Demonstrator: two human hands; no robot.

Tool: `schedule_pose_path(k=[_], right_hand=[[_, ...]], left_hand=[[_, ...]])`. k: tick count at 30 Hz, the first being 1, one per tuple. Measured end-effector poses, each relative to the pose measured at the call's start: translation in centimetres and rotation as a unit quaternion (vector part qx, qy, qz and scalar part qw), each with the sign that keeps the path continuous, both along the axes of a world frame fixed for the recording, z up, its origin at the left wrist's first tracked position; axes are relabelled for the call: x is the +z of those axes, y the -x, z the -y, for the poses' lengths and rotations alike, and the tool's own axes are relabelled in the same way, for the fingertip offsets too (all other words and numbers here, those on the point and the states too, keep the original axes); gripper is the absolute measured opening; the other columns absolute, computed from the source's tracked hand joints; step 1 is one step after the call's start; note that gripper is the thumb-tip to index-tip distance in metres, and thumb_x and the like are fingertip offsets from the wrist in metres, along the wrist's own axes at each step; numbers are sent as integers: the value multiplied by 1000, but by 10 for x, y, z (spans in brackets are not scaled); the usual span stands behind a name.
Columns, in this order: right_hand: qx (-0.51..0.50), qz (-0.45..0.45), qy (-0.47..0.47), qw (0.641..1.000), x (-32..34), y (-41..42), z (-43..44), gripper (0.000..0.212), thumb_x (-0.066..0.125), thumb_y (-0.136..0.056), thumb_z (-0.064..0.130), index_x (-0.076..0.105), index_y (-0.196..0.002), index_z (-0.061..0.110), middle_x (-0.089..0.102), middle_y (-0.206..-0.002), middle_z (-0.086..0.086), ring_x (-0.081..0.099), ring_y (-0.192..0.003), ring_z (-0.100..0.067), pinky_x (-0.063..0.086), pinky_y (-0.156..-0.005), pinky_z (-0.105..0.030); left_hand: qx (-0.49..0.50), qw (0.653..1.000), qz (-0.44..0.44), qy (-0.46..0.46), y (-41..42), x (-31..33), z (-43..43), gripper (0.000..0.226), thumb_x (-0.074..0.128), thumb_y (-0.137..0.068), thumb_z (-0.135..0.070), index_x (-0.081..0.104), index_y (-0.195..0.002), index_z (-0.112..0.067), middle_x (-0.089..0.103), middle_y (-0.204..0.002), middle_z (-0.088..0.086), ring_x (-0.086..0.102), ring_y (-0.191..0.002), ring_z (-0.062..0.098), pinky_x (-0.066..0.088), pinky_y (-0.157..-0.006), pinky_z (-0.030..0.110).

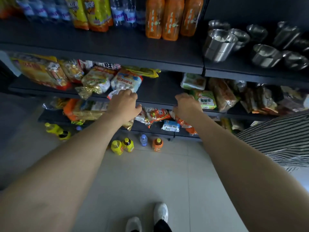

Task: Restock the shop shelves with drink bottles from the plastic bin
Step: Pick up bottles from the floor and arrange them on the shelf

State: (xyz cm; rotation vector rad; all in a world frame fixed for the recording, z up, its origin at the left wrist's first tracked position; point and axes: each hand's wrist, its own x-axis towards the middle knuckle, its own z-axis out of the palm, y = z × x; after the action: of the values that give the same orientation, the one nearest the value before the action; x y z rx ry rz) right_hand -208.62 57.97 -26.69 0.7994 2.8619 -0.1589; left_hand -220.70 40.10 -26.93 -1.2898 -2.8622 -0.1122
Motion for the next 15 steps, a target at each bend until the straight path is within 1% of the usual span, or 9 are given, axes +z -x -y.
schedule_pose_path(k=[4,6,8,10,12,15], right_hand=[[-18,1,18,1000,-34,1,8,49,50,-94,30,39,-138,11,41,-138,-11,39,-127,-30,38,-102,-42],[-29,-2,28,999,-54,0,10,45,49,-93,29,43,-133,9,44,-134,-13,41,-124,-32,39,-100,-43],[-39,10,37,998,-73,-1,9,44,51,-91,29,45,-131,9,46,-132,-14,43,-123,-33,40,-97,-43],[-46,31,49,997,-93,-3,7,49,52,-91,32,43,-134,10,45,-134,-15,42,-124,-33,40,-97,-43],[-51,35,66,996,-117,-6,2,52,53,-92,33,40,-137,12,45,-136,-14,42,-126,-32,39,-98,-43],[-58,26,90,994,-165,-10,-11,44,53,-91,27,45,-132,11,51,-128,-13,49,-118,-32,41,-93,-39]], left_hand=[[-2,1000,3,4,6,-38,10,42,49,-89,-36,56,-115,-3,56,-114,16,50,-109,34,46,-85,42],[-2,1000,2,7,8,-55,10,42,49,-89,-35,57,-114,-3,56,-115,16,51,-109,34,46,-85,42],[5,1000,19,-2,6,-72,7,42,49,-89,-33,57,-116,-2,54,-119,18,49,-112,35,43,-88,42],[6,999,33,-7,4,-93,1,42,50,-89,-33,57,-116,-1,54,-118,18,48,-111,35,43,-88,43],[1,999,42,-13,1,-120,-5,41,52,-88,-33,58,-113,-1,56,-113,18,50,-108,35,44,-85,42],[9,998,66,-22,-2,-164,-15,38,54,-86,-32,60,-111,-4,57,-112,16,52,-107,34,45,-82,40]])
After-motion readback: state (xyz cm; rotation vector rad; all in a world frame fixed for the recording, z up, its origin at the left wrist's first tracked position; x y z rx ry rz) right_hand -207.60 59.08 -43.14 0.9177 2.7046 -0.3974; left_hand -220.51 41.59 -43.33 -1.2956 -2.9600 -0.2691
